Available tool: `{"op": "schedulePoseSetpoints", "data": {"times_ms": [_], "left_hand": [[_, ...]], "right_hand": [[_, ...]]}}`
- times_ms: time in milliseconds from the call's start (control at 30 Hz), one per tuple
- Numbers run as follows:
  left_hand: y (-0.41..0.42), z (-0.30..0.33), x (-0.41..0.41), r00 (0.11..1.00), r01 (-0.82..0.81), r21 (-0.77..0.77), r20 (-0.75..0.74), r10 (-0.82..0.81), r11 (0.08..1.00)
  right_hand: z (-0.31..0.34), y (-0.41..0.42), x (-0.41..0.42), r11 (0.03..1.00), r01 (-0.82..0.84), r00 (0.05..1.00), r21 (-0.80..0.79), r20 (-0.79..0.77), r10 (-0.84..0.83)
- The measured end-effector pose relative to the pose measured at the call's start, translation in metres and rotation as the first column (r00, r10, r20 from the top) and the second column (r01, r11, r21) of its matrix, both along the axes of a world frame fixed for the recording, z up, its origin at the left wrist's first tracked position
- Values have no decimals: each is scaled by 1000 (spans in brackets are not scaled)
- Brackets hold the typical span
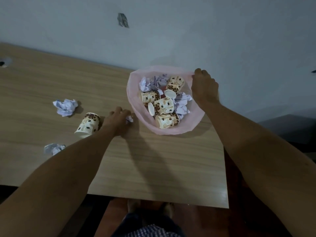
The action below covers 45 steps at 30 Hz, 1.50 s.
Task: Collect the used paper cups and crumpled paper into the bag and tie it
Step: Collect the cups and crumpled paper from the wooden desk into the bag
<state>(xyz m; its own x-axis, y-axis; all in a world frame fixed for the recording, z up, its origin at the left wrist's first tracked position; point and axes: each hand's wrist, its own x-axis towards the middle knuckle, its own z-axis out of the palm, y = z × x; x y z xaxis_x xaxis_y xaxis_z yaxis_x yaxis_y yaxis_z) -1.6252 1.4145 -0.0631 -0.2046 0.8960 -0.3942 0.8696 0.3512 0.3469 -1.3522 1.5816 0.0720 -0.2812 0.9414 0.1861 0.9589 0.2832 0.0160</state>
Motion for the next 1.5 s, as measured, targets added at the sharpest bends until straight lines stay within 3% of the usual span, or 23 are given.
{"op": "schedulePoseSetpoints", "data": {"times_ms": [200,333,433,533,633,733,800,900,967,1167,1500], "left_hand": [[-6,14,5,990,-141,42,36,140,989],[-13,58,2,968,-242,404,40,247,882],[-1,88,7,983,-182,543,90,159,820],[27,99,27,997,-57,583,76,16,810],[55,95,49,995,-6,573,88,-54,820],[71,85,63,997,24,463,57,-56,886],[68,75,63,1000,14,433,-21,-6,901],[46,66,50,985,-91,540,-74,155,837],[32,62,44,968,-199,534,-26,251,822],[23,39,47,897,-361,218,346,274,907],[10,57,-14,870,-467,303,322,372,831]], "right_hand": [[-4,-5,3,999,18,999,-41,-32,-20],[3,-8,-4,993,50,993,-103,-97,-60],[8,-10,-10,992,46,990,-116,-124,-60],[12,-10,-16,995,36,990,-93,-133,-48],[13,-10,-19,997,14,991,-74,-129,-24],[10,-10,-21,998,-26,994,-65,-107,19],[6,-9,-23,997,-35,994,-63,-101,28],[1,-9,-26,997,-43,994,-60,-101,37],[-2,-9,-29,997,-60,992,-51,-114,54],[-7,-7,-46,996,-87,988,-17,-129,84],[-4,-9,-90,985,-173,953,-1,-251,167]]}}
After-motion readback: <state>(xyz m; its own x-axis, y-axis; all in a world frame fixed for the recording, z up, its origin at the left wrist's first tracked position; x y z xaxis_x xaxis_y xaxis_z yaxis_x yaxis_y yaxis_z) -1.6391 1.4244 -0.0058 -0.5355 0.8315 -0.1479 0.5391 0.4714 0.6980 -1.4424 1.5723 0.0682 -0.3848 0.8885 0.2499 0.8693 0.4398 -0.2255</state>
